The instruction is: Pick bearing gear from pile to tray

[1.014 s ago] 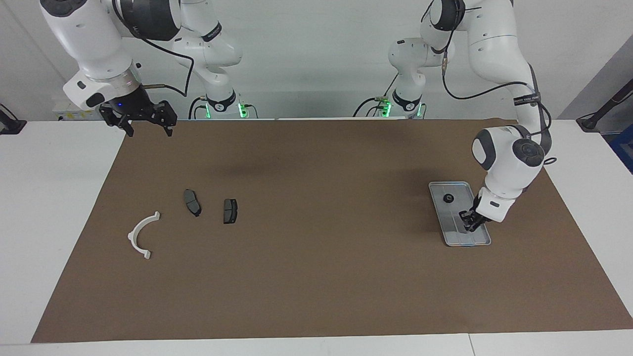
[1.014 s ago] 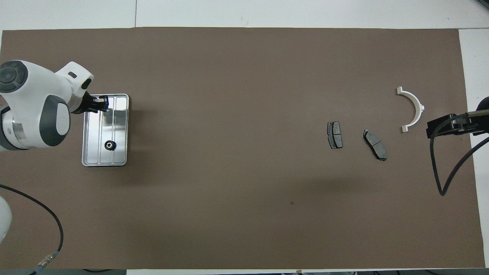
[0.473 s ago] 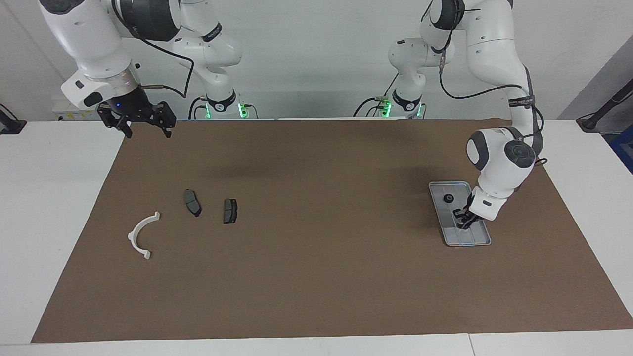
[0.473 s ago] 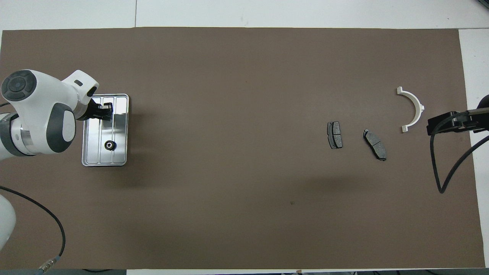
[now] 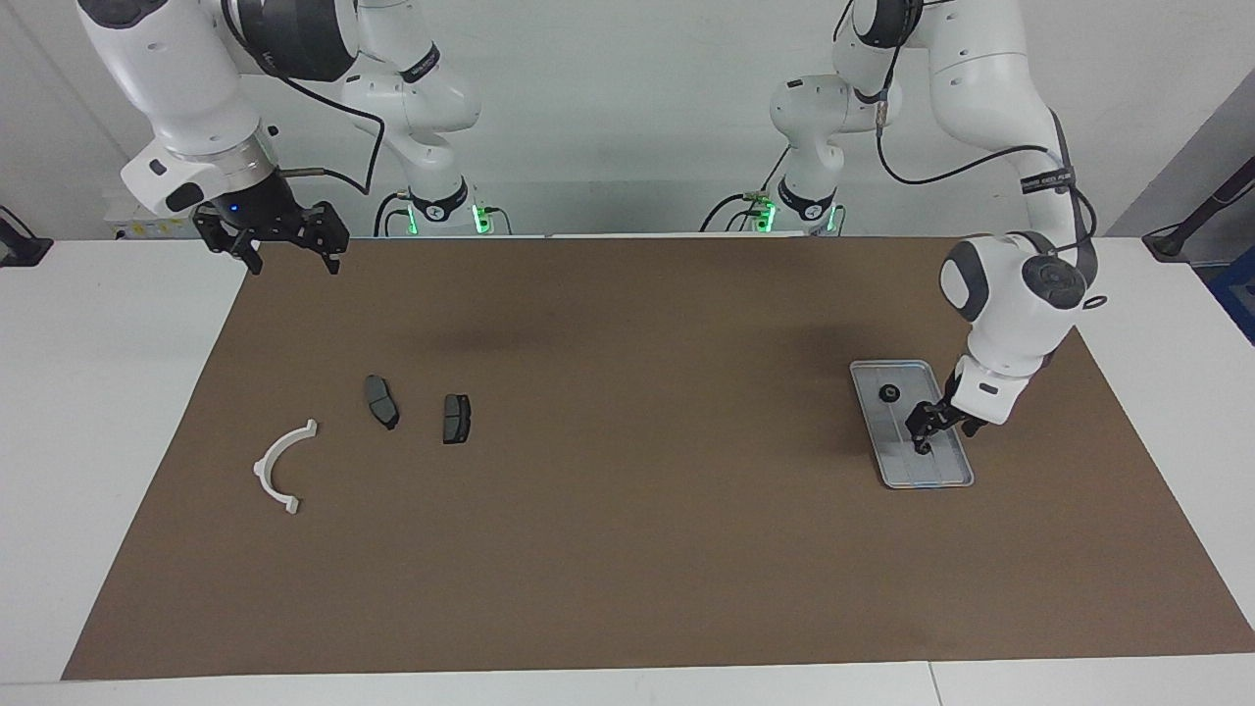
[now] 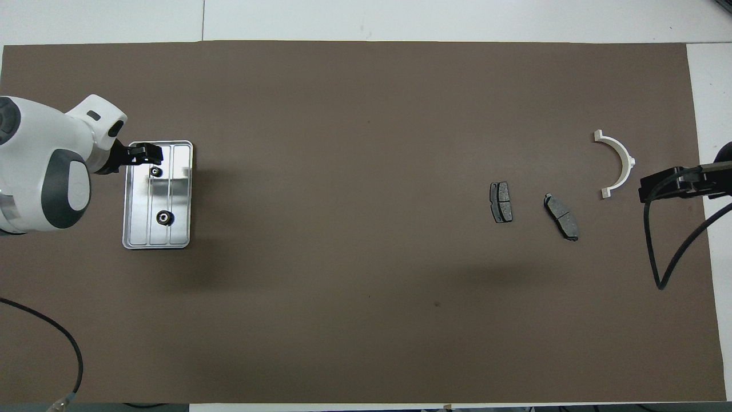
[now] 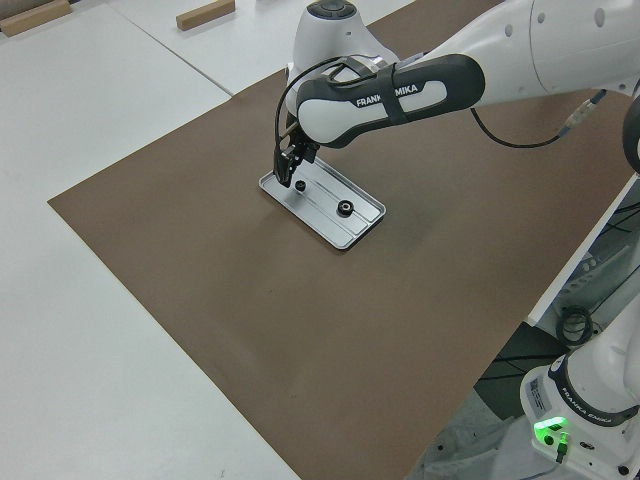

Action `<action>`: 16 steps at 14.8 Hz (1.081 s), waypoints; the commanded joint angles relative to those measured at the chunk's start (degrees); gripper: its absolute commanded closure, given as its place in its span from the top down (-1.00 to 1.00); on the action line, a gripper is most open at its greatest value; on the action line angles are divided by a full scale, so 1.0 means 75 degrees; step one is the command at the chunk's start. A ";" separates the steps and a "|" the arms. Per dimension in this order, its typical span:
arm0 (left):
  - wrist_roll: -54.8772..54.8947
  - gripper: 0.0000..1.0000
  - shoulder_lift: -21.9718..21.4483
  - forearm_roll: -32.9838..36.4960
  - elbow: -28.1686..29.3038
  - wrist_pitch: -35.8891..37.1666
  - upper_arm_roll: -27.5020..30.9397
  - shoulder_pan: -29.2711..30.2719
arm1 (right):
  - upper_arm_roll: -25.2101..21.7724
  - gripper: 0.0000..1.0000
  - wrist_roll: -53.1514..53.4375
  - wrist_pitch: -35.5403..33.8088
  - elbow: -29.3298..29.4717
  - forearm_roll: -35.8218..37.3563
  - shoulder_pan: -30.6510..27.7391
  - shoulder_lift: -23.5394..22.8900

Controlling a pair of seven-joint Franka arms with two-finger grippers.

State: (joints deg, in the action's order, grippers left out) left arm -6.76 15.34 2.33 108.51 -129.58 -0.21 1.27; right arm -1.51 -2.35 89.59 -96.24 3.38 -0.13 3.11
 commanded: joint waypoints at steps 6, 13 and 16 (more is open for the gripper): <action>0.0080 1.00 -0.2149 -0.0076 -0.0615 0.3153 -0.0066 -0.0076 | 0.0073 1.00 -0.0447 0.0219 -0.0211 -0.0029 -0.0111 0.0136; 0.0151 1.00 -0.2748 -0.0111 -0.0850 0.4036 -0.0125 -0.0123 | 0.0061 1.00 -0.0436 0.0242 -0.0223 -0.0029 -0.0123 0.0148; 0.0256 1.00 -0.2737 -0.0239 -0.0874 0.3966 -0.0113 -0.0088 | 0.0061 1.00 -0.0413 0.0254 -0.0223 -0.0029 -0.0123 0.0148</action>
State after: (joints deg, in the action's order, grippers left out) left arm -6.27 -4.96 2.08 101.81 -100.20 -1.20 0.32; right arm -1.50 -4.50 90.00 -96.26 3.38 -0.14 3.11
